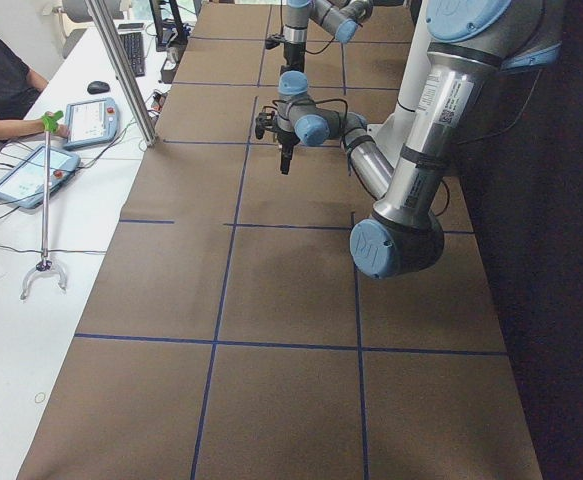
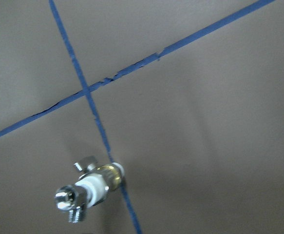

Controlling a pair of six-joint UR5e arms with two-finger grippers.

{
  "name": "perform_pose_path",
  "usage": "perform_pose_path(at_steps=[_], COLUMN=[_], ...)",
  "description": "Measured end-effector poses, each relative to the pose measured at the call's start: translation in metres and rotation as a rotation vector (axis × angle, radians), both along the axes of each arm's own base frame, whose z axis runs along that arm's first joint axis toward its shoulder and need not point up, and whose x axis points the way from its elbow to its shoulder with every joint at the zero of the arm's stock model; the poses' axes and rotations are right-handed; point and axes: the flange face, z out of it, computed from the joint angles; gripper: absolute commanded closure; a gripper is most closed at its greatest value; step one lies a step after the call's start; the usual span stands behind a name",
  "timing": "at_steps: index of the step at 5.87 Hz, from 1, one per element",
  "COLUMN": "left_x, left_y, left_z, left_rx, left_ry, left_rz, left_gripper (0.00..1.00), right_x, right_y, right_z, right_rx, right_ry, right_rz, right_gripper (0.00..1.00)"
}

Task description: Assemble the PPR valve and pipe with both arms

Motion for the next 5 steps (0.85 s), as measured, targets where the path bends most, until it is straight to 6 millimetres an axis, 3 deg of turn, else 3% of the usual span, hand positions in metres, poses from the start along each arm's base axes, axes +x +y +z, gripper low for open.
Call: perform_pose_path(at_steps=[2,5], left_x=[-0.073,-0.18], left_y=[-0.002,-0.001], left_z=[0.056,0.133], left_rx=[0.066,0.125], left_ry=[-0.052,-0.106], left_rz=[0.097,0.194], left_gripper=[0.0,0.0], right_x=[0.058,0.139], right_y=[0.004,-0.014], right_z=[0.067,0.157], right_rx=[0.101,0.18], right_ry=[0.079,0.191], right_rz=[-0.066,-0.186], right_gripper=[0.0,0.0])
